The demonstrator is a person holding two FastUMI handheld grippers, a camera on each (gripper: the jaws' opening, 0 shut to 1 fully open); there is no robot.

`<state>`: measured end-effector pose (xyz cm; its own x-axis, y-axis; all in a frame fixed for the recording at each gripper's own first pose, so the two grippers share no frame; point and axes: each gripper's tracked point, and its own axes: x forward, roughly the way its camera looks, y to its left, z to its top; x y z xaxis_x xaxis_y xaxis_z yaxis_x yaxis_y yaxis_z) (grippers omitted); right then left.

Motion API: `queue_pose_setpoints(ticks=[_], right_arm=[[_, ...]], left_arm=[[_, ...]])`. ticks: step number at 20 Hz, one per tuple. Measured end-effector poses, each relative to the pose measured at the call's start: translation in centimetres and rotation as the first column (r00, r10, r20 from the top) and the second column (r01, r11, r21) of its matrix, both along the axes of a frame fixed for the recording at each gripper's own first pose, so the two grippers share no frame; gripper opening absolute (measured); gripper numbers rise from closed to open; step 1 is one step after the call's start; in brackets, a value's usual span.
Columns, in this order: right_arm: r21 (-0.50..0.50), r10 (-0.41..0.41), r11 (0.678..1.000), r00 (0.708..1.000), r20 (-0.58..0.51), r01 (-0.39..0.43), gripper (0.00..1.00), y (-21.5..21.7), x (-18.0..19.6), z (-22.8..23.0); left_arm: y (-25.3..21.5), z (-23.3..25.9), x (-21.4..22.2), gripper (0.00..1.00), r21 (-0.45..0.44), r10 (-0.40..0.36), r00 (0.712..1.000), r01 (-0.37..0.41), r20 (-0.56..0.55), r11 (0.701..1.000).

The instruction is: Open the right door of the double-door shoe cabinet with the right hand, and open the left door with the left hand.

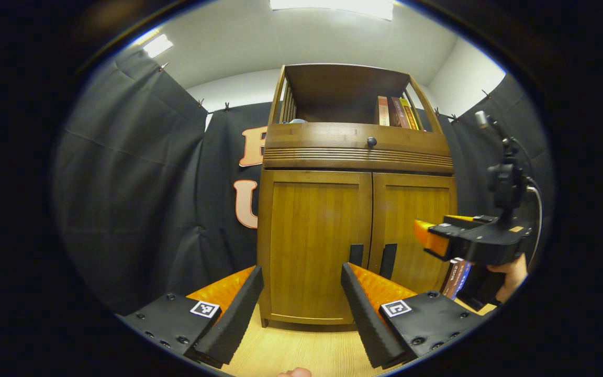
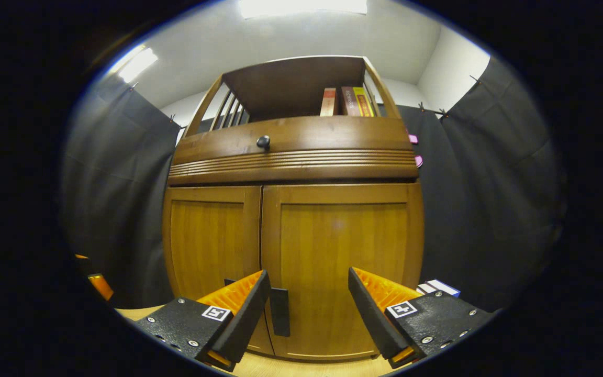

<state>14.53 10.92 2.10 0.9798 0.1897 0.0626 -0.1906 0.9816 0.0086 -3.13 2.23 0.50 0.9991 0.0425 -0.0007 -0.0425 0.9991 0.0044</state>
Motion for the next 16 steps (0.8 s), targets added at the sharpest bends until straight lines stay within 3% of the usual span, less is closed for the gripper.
queue_pose_setpoints(ticks=[2, 3, 4, 5, 7, 8, 10, 13, 14, 16], right_arm=[[0.003, 0.028, 1.000, 0.999, -0.040, -0.028, 0.93, 2.1, 2.3, -2.2], [-0.001, 0.031, 1.000, 0.997, -0.076, -0.031, 1.00, 2.9, 3.2, -3.3], [-0.004, 0.029, 1.000, 0.994, -0.103, -0.029, 1.00, 3.0, 3.8, -4.5], [-0.008, 0.030, 0.999, 0.992, -0.120, -0.031, 0.93, 3.2, 4.5, -5.5], [-0.029, 0.017, 0.999, 0.991, -0.135, -0.021, 0.93, 3.5, 6.0, -7.1], [-0.039, 0.007, 0.999, 0.989, -0.147, -0.013, 1.00, 3.6, 6.5, -7.8], [-0.047, -0.002, 0.999, 0.985, -0.174, -0.006, 0.93, 3.9, 7.1, -9.1], [-0.042, -0.029, 0.999, 0.986, -0.165, 0.022, 0.93, 4.1, 7.6, -9.3], [-0.048, -0.040, 0.998, 0.987, -0.159, 0.033, 1.00, 4.1, 7.7, -9.4], [-0.074, -0.074, 0.995, 0.989, -0.132, 0.065, 1.00, 3.7, 7.9, -9.3]], left_arm=[[0.8, 0.4, -0.5, 0.99, 0.006, 0.010, 1.000, -0.010, 0.010, 1.000], [0.9, 0.5, -0.6, 0.97, 0.004, 0.015, 1.000, -0.015, 0.010, 1.000], [1.1, 0.4, -0.4, 0.96, 0.004, 0.019, 1.000, -0.019, 0.007, 1.000], [1.4, 0.5, -0.5, 0.95, 0.007, 0.031, 0.999, -0.031, 0.010, 1.000], [2.3, 0.6, -1.0, 0.99, 0.004, 0.055, 0.998, -0.055, 0.020, 0.998], [2.8, 0.5, -1.4, 0.98, -0.001, 0.064, 0.998, -0.064, 0.023, 0.998], [3.4, 0.5, -1.5, 0.98, -0.007, 0.070, 0.997, -0.070, 0.023, 0.998], [4.5, 0.5, -1.4, 0.96, 0.003, 0.081, 0.996, -0.081, 0.023, 0.997], [4.6, 0.5, -1.4, 0.99, 0.004, 0.080, 0.996, -0.081, 0.024, 0.997], [4.8, 0.4, -1.2, 0.96, 0.009, 0.076, 0.997, -0.076, 0.020, 0.997]])
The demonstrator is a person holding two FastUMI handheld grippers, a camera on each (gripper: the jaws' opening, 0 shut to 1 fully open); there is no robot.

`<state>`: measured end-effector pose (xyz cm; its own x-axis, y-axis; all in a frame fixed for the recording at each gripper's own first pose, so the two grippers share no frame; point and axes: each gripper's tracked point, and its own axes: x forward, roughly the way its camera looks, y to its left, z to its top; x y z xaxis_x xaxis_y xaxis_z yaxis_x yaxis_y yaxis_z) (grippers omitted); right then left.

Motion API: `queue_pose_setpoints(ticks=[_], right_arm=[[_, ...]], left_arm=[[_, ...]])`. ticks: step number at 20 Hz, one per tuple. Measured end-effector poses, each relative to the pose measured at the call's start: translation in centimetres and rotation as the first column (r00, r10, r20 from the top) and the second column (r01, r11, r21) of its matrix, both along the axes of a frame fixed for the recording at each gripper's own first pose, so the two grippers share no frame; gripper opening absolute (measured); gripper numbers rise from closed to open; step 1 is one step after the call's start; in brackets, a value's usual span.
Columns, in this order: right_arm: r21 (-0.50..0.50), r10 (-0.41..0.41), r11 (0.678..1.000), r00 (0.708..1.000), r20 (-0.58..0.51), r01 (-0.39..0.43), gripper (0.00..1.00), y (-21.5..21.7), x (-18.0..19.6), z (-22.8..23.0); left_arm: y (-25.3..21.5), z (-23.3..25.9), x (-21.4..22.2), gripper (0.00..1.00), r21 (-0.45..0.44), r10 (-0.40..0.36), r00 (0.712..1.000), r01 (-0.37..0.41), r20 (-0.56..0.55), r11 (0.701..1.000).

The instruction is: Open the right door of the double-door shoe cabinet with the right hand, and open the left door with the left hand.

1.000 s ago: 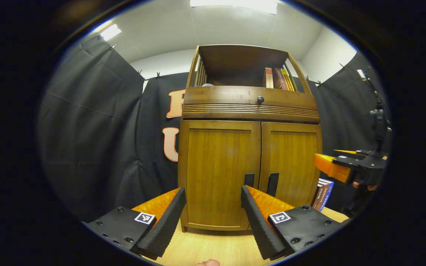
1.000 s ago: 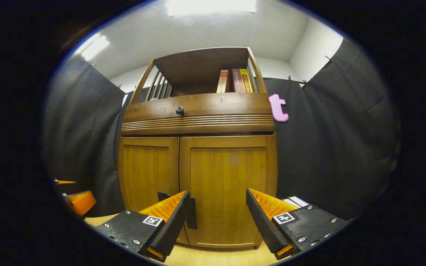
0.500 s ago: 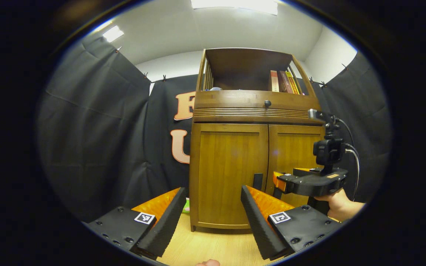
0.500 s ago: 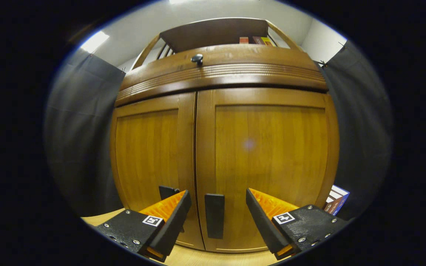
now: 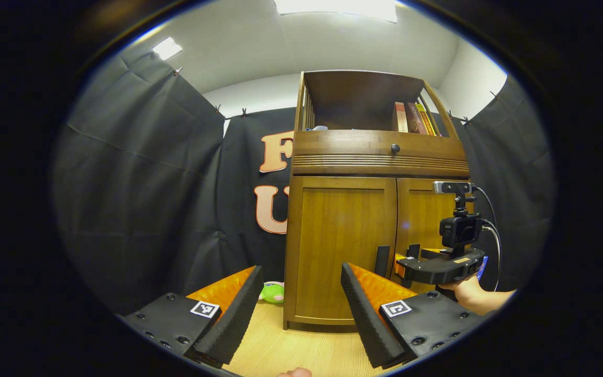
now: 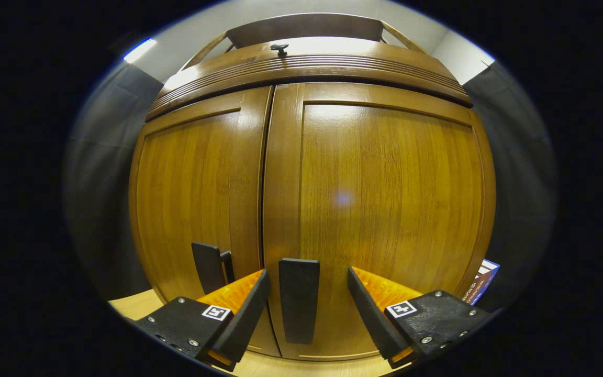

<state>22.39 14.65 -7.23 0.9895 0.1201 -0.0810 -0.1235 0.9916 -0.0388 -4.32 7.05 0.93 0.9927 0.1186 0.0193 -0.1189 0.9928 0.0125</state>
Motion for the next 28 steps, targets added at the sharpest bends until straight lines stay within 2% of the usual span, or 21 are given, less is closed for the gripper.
queue_pose_setpoints(ticks=[1, 2, 3, 4, 6, 9, 10, 11, 12, 13, 14, 15, 16, 17, 22, 28], right_arm=[[-0.001, -0.003, 1.000, 1.000, 0.009, 0.003, 0.96, 0.1, 0.0, -0.1], [0.007, -0.003, 1.000, 1.000, 0.013, 0.003, 0.87, 0.1, -0.1, -0.1], [0.014, -0.002, 1.000, 1.000, 0.015, 0.002, 0.87, 0.1, -0.1, -0.2], [0.019, -0.001, 1.000, 1.000, 0.016, 0.000, 0.96, 0.1, 0.0, -0.3], [0.032, 0.011, 0.999, 1.000, 0.007, -0.011, 0.70, 0.3, -0.1, -0.6], [0.096, 0.034, 0.995, 0.999, -0.012, -0.033, 0.45, 0.9, -0.2, -0.9], [0.107, 0.037, 0.994, 0.999, -0.020, -0.035, 0.37, 1.0, -0.1, -0.9], [0.105, 0.046, 0.994, 0.999, -0.023, -0.043, 0.33, 0.9, -0.1, -1.0], [0.105, 0.051, 0.993, 0.998, -0.025, -0.048, 0.22, 0.9, -0.1, -1.1], [0.105, 0.053, 0.993, 0.998, -0.030, -0.050, 0.30, 1.0, -0.2, -1.1], [0.106, 0.054, 0.993, 0.998, -0.037, -0.050, 0.30, 1.0, -0.2, -1.2], [0.109, 0.050, 0.993, 0.998, -0.040, -0.046, 0.30, 0.9, -0.2, -1.2], [0.107, 0.049, 0.993, 0.998, -0.042, -0.044, 0.21, 0.9, -0.3, -1.2], [0.101, 0.050, 0.994, 0.998, -0.041, -0.046, 0.30, 0.9, -0.6, -1.2], [0.101, 0.083, 0.992, 0.995, -0.046, -0.078, 0.30, 0.4, -2.9, -1.1], [0.120, 0.128, 0.985, 0.991, -0.044, -0.122, 0.30, -1.1, -7.0, -0.4]], left_arm=[[0.0, 0.0, 0.1, 0.95, 0.003, -0.002, 1.000, 0.002, -0.003, 1.000], [0.1, 0.0, 0.1, 0.94, 0.005, -0.005, 1.000, 0.005, -0.003, 1.000], [0.2, 0.1, 0.1, 0.95, 0.006, -0.006, 1.000, 0.006, -0.002, 1.000], [0.4, 0.0, 0.2, 0.96, 0.005, -0.007, 1.000, 0.007, -0.001, 1.000], [0.4, 0.0, 0.3, 0.94, 0.001, -0.011, 1.000, 0.011, -0.003, 1.000], [0.5, 0.1, -0.1, 0.97, -0.004, -0.018, 1.000, 0.018, -0.005, 1.000], [0.7, 0.2, -0.2, 0.94, 0.000, -0.016, 1.000, 0.016, -0.004, 1.000], [0.9, 0.3, -0.2, 0.96, 0.003, -0.015, 1.000, 0.015, -0.004, 1.000], [1.0, 0.3, -0.3, 0.98, 0.004, -0.015, 1.000, 0.015, -0.003, 1.000], [0.9, 0.3, -0.3, 0.99, 0.005, -0.015, 1.000, 0.015, -0.006, 1.000], [1.1, 0.2, -0.5, 0.94, 0.006, -0.014, 1.000, 0.014, -0.009, 1.000], [1.3, 0.3, -0.6, 0.95, 0.009, -0.009, 1.000, 0.009, -0.011, 1.000], [1.4, 0.4, -0.8, 0.95, 0.011, -0.005, 1.000, 0.005, -0.010, 1.000], [1.6, 0.5, -1.0, 0.97, 0.014, -0.001, 1.000, 0.001, -0.007, 1.000], [1.4, 0.8, -1.7, 0.99, 0.040, 0.007, 1.000, -0.007, -0.009, 0.999], [-0.8, 0.5, -1.5, 0.96, 0.038, -0.032, 0.999, 0.033, -0.022, 0.999]])
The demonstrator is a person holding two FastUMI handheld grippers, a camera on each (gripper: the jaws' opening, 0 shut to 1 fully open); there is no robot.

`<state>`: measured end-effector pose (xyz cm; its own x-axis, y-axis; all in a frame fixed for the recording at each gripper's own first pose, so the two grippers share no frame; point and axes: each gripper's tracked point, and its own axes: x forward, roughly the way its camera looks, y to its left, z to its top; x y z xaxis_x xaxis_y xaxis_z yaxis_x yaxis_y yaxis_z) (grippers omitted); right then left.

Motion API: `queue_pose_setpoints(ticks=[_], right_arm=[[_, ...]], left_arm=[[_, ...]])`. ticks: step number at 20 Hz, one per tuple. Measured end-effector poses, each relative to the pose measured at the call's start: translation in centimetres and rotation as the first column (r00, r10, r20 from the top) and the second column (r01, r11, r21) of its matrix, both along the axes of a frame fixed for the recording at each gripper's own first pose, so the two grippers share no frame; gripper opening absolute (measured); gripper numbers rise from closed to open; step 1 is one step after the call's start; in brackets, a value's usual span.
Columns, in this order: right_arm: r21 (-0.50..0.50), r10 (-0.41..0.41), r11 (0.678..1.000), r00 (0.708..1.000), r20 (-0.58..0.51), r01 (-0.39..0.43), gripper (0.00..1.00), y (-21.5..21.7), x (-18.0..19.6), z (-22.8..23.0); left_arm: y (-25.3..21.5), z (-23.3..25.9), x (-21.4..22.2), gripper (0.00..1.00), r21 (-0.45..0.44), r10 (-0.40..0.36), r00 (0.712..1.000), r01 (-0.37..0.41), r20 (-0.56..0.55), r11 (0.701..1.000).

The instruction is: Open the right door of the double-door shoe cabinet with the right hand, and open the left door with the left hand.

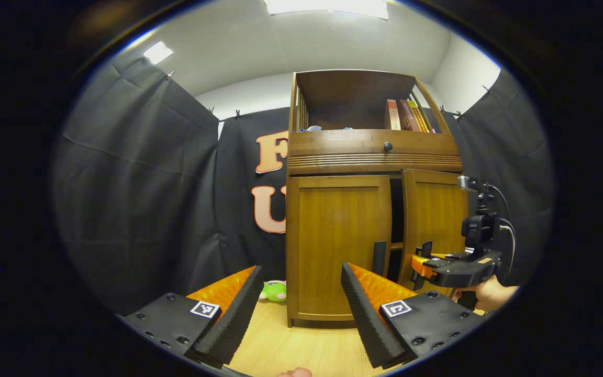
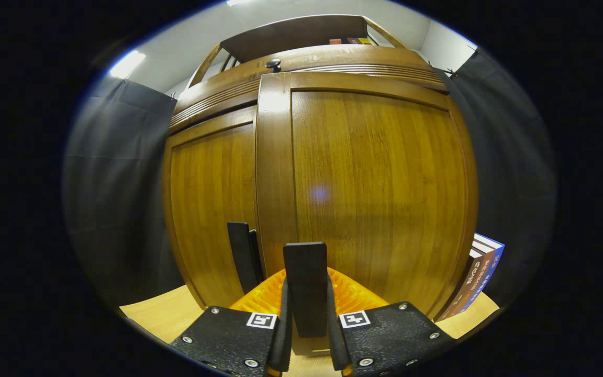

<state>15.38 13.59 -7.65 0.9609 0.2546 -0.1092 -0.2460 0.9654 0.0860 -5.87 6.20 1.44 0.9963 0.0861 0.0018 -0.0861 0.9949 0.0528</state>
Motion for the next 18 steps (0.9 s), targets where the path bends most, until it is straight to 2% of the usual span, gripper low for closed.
queue_pose_setpoints(ticks=[4, 9, 13, 18], right_arm=[[0.003, 0.027, 1.000, 1.000, -0.008, -0.027, 0.30, -1.5, -2.9, 0.5], [0.012, 0.046, 0.999, 0.999, -0.025, -0.046, 0.30, -3.6, -5.6, 0.6], [0.014, 0.034, 0.999, 0.998, -0.045, -0.033, 0.30, -6.4, -8.3, 0.7], [0.013, 0.003, 1.000, 0.999, -0.053, -0.002, 0.29, -9.6, -10.7, 0.9]], left_arm=[[-2.6, -0.2, 0.5, 0.99, -0.010, -0.043, 0.999, 0.043, -0.009, 0.999], [-5.6, -0.7, 1.3, 0.96, -0.033, -0.085, 0.996, 0.084, -0.015, 0.996], [-7.5, -1.3, 1.5, 0.97, -0.066, -0.109, 0.994, 0.107, -0.025, 0.992], [-9.3, -1.2, 2.2, 0.94, -0.062, -0.126, 0.992, 0.125, -0.016, 0.990]])
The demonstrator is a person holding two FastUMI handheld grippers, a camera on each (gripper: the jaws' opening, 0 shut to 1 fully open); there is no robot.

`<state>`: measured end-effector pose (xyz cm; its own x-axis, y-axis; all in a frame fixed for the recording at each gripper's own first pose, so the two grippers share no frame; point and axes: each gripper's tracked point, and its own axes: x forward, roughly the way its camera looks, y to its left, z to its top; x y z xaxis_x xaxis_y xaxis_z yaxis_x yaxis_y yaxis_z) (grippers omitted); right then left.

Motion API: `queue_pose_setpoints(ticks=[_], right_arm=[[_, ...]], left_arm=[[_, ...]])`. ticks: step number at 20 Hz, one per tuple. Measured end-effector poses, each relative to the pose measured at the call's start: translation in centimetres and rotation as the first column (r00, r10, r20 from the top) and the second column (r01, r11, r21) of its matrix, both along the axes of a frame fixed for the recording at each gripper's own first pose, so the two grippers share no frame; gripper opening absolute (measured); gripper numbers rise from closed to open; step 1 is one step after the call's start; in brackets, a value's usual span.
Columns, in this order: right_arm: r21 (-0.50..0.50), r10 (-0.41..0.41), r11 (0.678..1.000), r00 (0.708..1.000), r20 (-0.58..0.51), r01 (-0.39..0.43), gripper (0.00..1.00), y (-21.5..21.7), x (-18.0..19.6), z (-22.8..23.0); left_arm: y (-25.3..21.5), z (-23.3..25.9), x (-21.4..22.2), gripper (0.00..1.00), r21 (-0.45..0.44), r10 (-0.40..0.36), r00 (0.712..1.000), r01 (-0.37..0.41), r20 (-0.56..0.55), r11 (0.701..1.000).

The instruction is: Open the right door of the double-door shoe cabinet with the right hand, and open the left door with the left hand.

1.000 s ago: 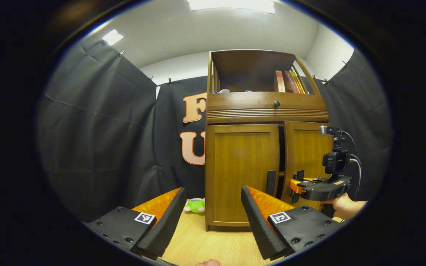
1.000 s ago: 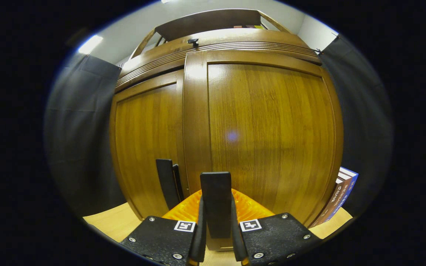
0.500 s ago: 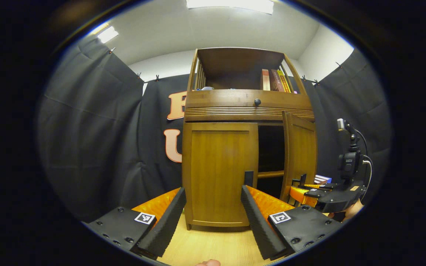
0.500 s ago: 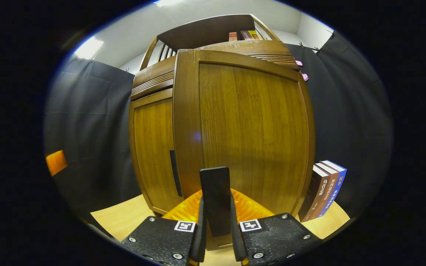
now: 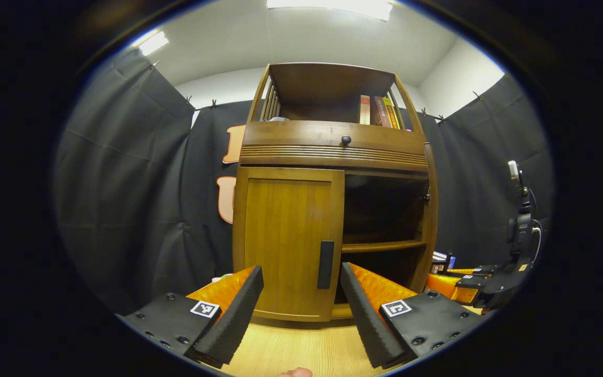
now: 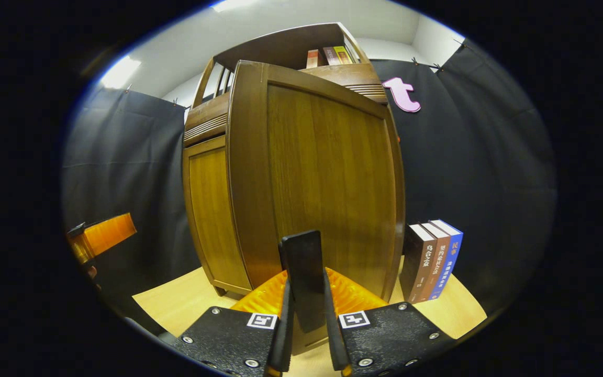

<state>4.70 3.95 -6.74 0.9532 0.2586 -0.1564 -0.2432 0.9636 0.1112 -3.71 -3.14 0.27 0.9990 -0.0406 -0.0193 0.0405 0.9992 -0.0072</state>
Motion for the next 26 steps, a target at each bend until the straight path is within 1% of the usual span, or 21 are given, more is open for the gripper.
queue_pose_setpoints(ticks=[1, 5, 6, 8, 9, 10, 11, 12, 13, 15, 17, 21, 22, 23, 26], right_arm=[[0.004, -0.010, 1.000, 1.000, 0.000, 0.010, 0.27, -0.7, -0.6, -0.1], [0.015, -0.079, 0.997, 0.997, -0.013, 0.080, 0.25, -4.5, -2.0, -0.5], [-0.001, -0.107, 0.994, 0.994, -0.010, 0.107, 0.25, -5.8, -2.1, -0.6], [-0.046, -0.165, 0.985, 0.986, -0.001, 0.165, 0.20, -8.7, -2.5, -0.5], [-0.070, -0.202, 0.977, 0.979, 0.005, 0.201, 0.27, -10.3, -2.4, -0.5], [-0.094, -0.241, 0.966, 0.971, 0.008, 0.240, 0.14, -12.1, -2.3, -0.7], [-0.083, -0.246, 0.966, 0.969, 0.004, 0.245, 0.10, -13.3, -2.3, -0.7], [-0.053, -0.240, 0.970, 0.971, -0.008, 0.239, 0.19, -13.8, -2.6, -0.6], [-0.029, -0.237, 0.971, 0.971, -0.006, 0.237, 0.06, -14.3, -2.7, -0.5], [-0.033, -0.219, 0.975, 0.976, -0.003, 0.218, 0.06, -15.7, -2.7, -0.4], [-0.031, -0.179, 0.983, 0.984, -0.001, 0.179, 0.06, -16.6, -2.4, -0.4], [-0.020, -0.105, 0.994, 0.993, -0.052, 0.104, 0.06, -18.2, -1.9, -1.1], [-0.024, -0.081, 0.997, 0.995, -0.057, 0.080, 0.18, -18.5, -1.9, -1.1], [-0.023, -0.058, 0.998, 0.997, -0.054, 0.057, 0.06, -18.8, -1.8, -1.0], [0.032, -0.007, 0.999, 0.999, -0.037, 0.009, 0.06, -20.1, -1.4, -0.9]], left_arm=[[-0.4, 0.1, 0.1, 0.94, -0.003, -0.006, 1.000, 0.006, 0.002, 1.000], [-2.1, -0.2, -0.1, 0.94, -0.013, -0.027, 1.000, 0.027, 0.005, 1.000], [-2.5, -0.2, -0.1, 0.94, -0.015, -0.035, 0.999, 0.035, 0.003, 0.999], [-3.3, -0.3, -0.2, 0.94, -0.017, -0.054, 0.999, 0.054, 0.002, 0.998], [-3.7, -0.3, -0.3, 0.95, -0.017, -0.062, 0.998, 0.062, 0.002, 0.998], [-4.1, -0.4, -0.3, 0.94, -0.016, -0.070, 0.998, 0.070, 0.003, 0.997], [-4.3, -0.4, -0.4, 0.94, -0.015, -0.075, 0.997, 0.075, 0.004, 0.997], [-4.6, -0.5, -0.5, 0.94, -0.017, -0.080, 0.997, 0.080, 0.004, 0.997], [-4.9, -0.5, -0.6, 0.94, -0.019, -0.085, 0.996, 0.085, 0.003, 0.996], [-5.2, -0.5, -0.5, 0.95, -0.018, -0.090, 0.996, 0.089, 0.000, 0.996], [-5.2, -0.3, -0.8, 0.94, -0.013, -0.088, 0.996, 0.088, 0.003, 0.996], [-4.7, -0.3, -1.3, 0.94, -0.014, -0.071, 0.997, 0.071, 0.000, 0.997], [-4.5, -0.3, -1.3, 0.94, -0.014, -0.063, 0.998, 0.063, 0.000, 0.998], [-4.4, -0.4, -1.4, 0.94, -0.016, -0.057, 0.998, 0.057, 0.000, 0.998], [-4.1, -0.4, -1.4, 0.95, -0.031, -0.048, 0.999, 0.048, -0.003, 0.998]])
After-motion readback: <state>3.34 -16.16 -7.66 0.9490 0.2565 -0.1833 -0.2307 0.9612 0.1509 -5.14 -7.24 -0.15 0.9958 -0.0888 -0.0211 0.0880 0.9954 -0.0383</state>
